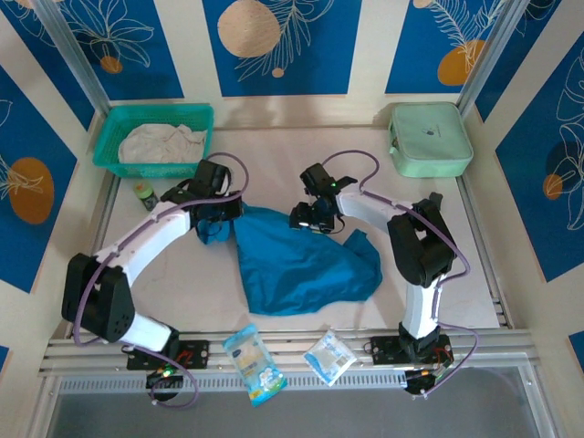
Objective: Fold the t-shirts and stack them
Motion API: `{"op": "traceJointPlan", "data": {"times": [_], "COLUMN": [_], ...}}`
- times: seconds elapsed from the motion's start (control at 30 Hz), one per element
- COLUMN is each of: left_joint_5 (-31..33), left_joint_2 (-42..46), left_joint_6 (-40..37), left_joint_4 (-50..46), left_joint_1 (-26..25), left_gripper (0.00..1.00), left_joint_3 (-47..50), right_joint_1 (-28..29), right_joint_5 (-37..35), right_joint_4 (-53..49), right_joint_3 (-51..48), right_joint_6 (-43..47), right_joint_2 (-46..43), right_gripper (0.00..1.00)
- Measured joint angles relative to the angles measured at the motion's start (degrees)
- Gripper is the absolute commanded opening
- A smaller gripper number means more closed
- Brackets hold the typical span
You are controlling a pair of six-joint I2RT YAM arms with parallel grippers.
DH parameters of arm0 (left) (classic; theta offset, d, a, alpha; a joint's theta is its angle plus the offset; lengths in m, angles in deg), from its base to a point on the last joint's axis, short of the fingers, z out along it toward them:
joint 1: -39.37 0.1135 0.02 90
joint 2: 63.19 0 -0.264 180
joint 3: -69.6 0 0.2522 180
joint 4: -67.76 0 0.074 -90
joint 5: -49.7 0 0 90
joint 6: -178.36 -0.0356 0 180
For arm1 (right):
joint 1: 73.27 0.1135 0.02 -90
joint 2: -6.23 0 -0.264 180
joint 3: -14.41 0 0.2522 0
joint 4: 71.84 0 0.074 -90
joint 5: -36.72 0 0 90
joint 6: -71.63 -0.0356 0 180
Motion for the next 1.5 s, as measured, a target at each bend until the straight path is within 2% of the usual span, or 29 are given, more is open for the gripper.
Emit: {"op": "traceJointPlan", "data": {"times": [0.2, 0.33, 0.37, 0.47, 0.53, 0.63, 0.9, 1.17, 1.5], "left_joint_5": [1.2, 1.3, 1.3, 1.2, 1.1, 0.8, 5.7, 6.3, 0.7], "left_joint_2": [2.5, 2.0, 1.7, -0.1, -1.7, -3.1, -2.6, 0.5, -10.7], "left_joint_6": [0.1, 0.5, 0.6, 1.4, 2.1, 2.9, 4.6, 4.5, 4.5], "left_joint_4": [-2.5, -3.1, -3.1, -3.1, -3.1, -3.3, -6.7, -7.7, -1.6], "left_joint_1": [-0.7, -1.8, -2.2, -3.8, -4.9, -5.8, -5.0, 1.7, 6.3], "left_gripper": [0.04, 0.11, 0.15, 0.35, 0.55, 0.69, 0.76, 0.76, 0.71], "left_joint_3": [2.8, 4.0, 4.0, 4.0, 4.1, 4.2, 4.2, 3.8, 0.7], "right_joint_1": [-0.1, -1.4, -2.0, -4.1, -5.1, -4.7, -1.1, -0.2, -0.2], "right_joint_5": [-1.8, -5.6, -6.6, -9.1, -9.9, -9.8, -7.8, -6.6, -5.9], "right_joint_4": [-2.4, -6.8, -7.8, -10.5, -11.5, -11.8, -12.0, -12.0, -12.0], "right_joint_3": [-0.9, -4.1, -4.7, -6.4, -6.9, -6.9, -4.0, -3.3, -3.3], "right_joint_6": [1.3, 1.3, 1.4, 1.7, 1.9, 2.4, 3.4, 3.9, 3.8], "right_joint_2": [-1.0, -6.2, -7.5, -11.3, -12.5, -12.6, -9.6, -8.8, -8.8], "right_gripper": [0.65, 0.65, 0.65, 0.65, 0.64, 0.64, 0.62, 0.61, 0.60]}}
